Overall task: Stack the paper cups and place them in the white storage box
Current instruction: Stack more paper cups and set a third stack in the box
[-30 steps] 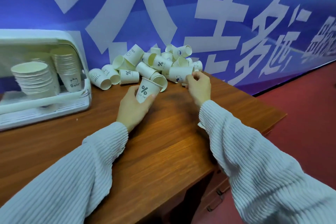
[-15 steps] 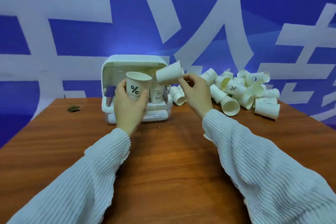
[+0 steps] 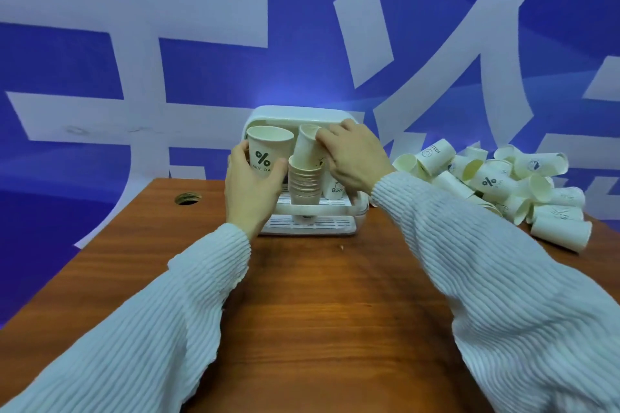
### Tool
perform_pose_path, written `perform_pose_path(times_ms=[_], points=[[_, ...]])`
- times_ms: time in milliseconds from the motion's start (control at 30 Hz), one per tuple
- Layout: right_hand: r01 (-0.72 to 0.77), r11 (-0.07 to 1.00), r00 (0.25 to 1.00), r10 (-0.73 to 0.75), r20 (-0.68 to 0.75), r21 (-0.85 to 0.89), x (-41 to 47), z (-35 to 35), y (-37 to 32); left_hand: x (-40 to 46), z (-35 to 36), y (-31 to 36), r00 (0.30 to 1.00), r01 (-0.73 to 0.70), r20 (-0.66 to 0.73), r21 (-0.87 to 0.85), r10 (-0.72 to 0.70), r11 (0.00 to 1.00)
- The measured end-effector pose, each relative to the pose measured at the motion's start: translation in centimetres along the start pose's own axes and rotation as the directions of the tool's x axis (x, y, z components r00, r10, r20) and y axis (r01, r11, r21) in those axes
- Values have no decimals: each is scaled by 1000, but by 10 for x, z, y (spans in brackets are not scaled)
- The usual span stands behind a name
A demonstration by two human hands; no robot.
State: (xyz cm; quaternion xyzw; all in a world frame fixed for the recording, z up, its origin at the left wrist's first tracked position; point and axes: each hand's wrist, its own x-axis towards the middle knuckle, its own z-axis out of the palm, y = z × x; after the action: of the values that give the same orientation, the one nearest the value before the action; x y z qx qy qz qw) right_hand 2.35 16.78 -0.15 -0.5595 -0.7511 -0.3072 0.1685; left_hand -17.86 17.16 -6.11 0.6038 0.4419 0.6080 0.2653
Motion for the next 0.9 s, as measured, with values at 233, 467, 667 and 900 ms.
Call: perform_pose_path(times_ms=[233,467,667,900], points=[[91,996,926,-94,364,25,1,6,-13,16,2,5,1000,-13,5,-6,13,1000],[-120,958,916,6,401,259,-10,30,-23,27,12,16,983,-84,170,60,73,995],[-314,769,940,168,298,557,-20,26,-23,45,25,27,982,-85,173,17,81,996],[-354,631,931,306,199,690,-18,38,-20,48,30,32,969,-128,226,98,103,987]])
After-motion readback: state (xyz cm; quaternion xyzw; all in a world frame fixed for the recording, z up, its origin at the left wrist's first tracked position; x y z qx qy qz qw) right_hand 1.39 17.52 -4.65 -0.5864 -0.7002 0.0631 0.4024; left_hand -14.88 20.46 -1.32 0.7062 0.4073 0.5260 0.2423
